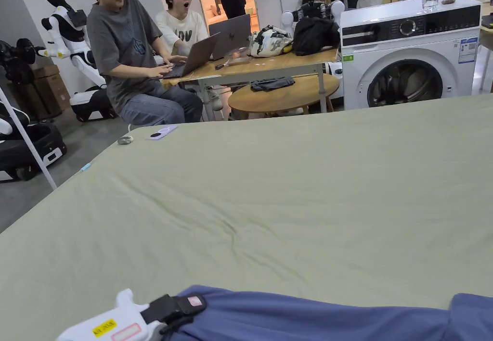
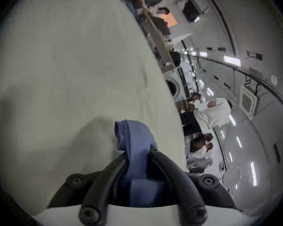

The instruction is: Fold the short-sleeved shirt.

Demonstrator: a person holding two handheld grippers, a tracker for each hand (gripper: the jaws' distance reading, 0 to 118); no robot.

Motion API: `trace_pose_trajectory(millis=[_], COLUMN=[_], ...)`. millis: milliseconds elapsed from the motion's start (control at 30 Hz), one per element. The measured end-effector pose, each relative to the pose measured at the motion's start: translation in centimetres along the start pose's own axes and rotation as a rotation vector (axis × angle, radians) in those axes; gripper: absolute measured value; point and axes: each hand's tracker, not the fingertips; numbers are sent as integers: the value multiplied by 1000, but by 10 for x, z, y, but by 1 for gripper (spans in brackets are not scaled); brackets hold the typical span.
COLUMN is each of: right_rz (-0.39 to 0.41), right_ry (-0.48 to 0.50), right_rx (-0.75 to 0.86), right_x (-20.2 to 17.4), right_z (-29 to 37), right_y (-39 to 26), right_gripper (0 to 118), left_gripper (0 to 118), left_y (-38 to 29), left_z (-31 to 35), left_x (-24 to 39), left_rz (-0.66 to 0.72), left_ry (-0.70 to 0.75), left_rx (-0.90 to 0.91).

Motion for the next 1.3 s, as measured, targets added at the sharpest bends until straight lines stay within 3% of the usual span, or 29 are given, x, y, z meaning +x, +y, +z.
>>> trace_pose_trajectory(millis=[200, 267, 433, 467, 500, 600, 667, 700, 733, 767, 800, 867, 933, 967, 1000, 1067, 1167, 1233, 1267, 1300], right_rz=[-40, -63, -103, -116, -139, -204, -201, -195, -190, -188, -194, -224, -254, -258, -259, -261, -249, -239, -236, -235], right_ry=[18, 26, 55, 69, 80, 97, 88, 70, 64, 58, 51, 49, 54, 50, 49, 51, 60, 61, 64, 66], right_rx=[19, 23, 32, 33, 44, 59, 61, 60, 55, 47, 38, 33, 27, 25, 22, 13, -7, -14, -17, -20], right_x=[5, 5, 5, 6, 7, 16, 19, 20, 23, 26, 29, 35, 39, 39, 39, 36, 32, 28, 27, 26], right_z=[3, 3, 6, 11, 16, 24, 30, 31, 32, 32, 31, 30, 27, 26, 26, 24, 22, 21, 21, 21], right_y=[-3, -4, -2, -2, -1, -4, -7, -8, -10, -11, -13, -16, -19, -21, -23, -25, -27, -28, -28, -27], right_gripper=[0, 0, 0, 0, 0, 0, 0, 0, 0, 0, 0, 0, 0, 0, 0, 0, 0, 0, 0, 0], left_gripper=[2, 2, 2, 2, 2, 2, 2, 7, 24, 53, 64, 63, 63, 62, 51, 0, 0, 0, 0, 0], left_y=[25, 9, -72, -81, -100, -128, -146, -146, -146, -144, -140, -125, -112, -103, -99, -103, -133, -161, -182, -185], left_z=[57, 50, -37, -54, -81, -138, -160, -162, -160, -153, -146, -131, -119, -120, -120, -127, -158, -180, -201, -201], left_x=[83, 117, 168, 162, 163, 142, 138, 138, 138, 138, 136, 135, 130, 124, 120, 112, 93, 88, 99, 97], left_rz=[-363, -472, -567, -944, -957, -911, -912, -903, -887, -856, -811, -728, -691, -698, -709, -727, -645, -684, -481, -478], left_ry=[209, 183, 46, 457, 469, 494, 538, 526, 497, 427, 310, 190, 193, 215, 257, 333, 316, 417, 14, 4], left_rx=[170, 139, -61, -215, -263, -433, -476, -474, -483, -474, -457, -436, -372, -333, -314, -293, -511, -595, -562, -534])
